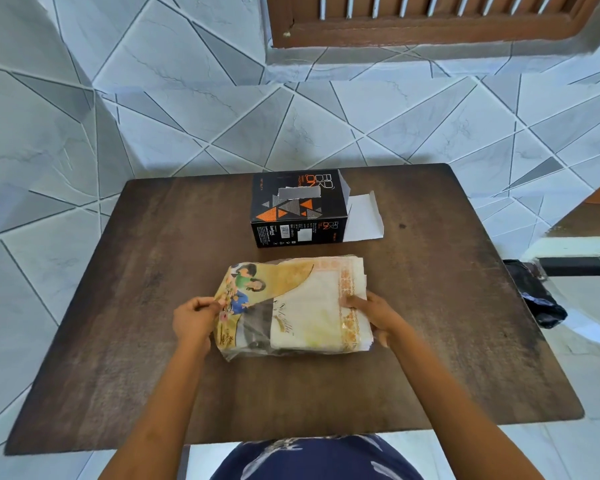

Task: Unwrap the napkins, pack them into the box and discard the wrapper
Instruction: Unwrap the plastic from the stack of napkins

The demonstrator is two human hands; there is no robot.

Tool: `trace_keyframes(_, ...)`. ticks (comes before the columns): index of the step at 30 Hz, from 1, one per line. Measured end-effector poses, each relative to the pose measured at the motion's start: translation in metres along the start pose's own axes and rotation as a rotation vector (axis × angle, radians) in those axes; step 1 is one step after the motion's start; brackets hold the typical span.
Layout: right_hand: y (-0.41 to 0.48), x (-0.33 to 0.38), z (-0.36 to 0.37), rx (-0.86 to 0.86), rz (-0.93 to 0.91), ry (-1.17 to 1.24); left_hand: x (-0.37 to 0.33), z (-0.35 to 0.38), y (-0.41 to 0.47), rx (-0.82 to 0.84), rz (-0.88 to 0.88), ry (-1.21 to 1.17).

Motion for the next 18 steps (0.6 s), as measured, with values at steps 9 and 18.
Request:
trace_keyframes(9, 0.000, 0.014, -0.002, -0.019, -0.053, 0.061, -0.063, 0.040, -0.046, -0.005, 0.752, 0.851)
trace_keyframes(18, -0.025, 0.047, -0.031, -0.062, -0.169, 0.035, 0.009, 0.077, -0.026, 0.299, 0.678, 1.257)
Point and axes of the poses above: each hand's wrist, its own y-axis towards the middle knuckle, its own z-axis out of the palm, x = y × z, the point moved 9 cm from there along y, towards the middle knuckle, and after that the axes turned 12 degrees about y, right-handed, at the moved point
